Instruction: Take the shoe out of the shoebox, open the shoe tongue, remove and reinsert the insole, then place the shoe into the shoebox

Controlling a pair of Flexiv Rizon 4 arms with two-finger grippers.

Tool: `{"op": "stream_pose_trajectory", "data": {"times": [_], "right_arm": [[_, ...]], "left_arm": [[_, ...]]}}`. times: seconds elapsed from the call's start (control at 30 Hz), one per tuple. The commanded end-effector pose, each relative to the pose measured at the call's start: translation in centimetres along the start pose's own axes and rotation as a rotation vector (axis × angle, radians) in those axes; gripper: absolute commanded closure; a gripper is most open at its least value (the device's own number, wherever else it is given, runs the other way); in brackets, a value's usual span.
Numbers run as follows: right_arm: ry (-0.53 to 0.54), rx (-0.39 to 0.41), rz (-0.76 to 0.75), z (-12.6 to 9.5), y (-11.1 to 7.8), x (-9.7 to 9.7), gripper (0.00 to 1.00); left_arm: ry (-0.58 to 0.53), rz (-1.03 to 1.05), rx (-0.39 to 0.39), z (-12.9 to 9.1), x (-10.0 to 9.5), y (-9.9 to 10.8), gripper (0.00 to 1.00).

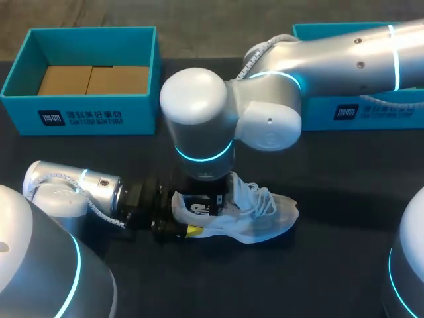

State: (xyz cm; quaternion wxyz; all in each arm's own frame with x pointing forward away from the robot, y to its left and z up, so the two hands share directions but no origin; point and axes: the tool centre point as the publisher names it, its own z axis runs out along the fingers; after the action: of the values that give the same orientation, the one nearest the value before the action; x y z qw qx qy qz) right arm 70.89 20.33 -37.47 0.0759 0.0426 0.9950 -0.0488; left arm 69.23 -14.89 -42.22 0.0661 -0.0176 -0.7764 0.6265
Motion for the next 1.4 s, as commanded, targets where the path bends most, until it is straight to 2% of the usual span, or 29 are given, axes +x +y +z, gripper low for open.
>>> {"op": "stream_pose_trajectory", "data": {"times": [0.03, 0.17, 0.33, 0.63, 1.03, 1.4], "right_arm": [[-0.030, 0.038, -0.016, -2.3, 0.9, 0.0, 1.00], [-0.019, 0.044, -0.037, -1.9, 1.8, -0.2, 1.00], [0.007, 0.028, -0.034, -0.7, 1.9, -0.1, 1.00], [0.035, -0.008, 0.002, 1.7, 0.1, 0.1, 1.00], [0.017, -0.001, 0.077, 0.8, -2.3, 0.6, 1.00], [0.029, -0.017, 0.101, 1.5, -2.9, -0.2, 0.99]], "left_arm": [[0.000, -0.001, -0.001, 0.0, 0.0, 0.1, 1.00], [0.000, -0.001, -0.001, 0.0, 0.0, 0.1, 1.00], [0.000, -0.001, -0.001, 0.0, 0.0, 0.1, 1.00], [0.000, -0.001, -0.001, 0.0, 0.0, 0.1, 1.00], [0.000, -0.001, -0.001, 0.0, 0.0, 0.1, 1.00], [0.000, -0.001, -0.001, 0.0, 0.0, 0.1, 1.00]]}}
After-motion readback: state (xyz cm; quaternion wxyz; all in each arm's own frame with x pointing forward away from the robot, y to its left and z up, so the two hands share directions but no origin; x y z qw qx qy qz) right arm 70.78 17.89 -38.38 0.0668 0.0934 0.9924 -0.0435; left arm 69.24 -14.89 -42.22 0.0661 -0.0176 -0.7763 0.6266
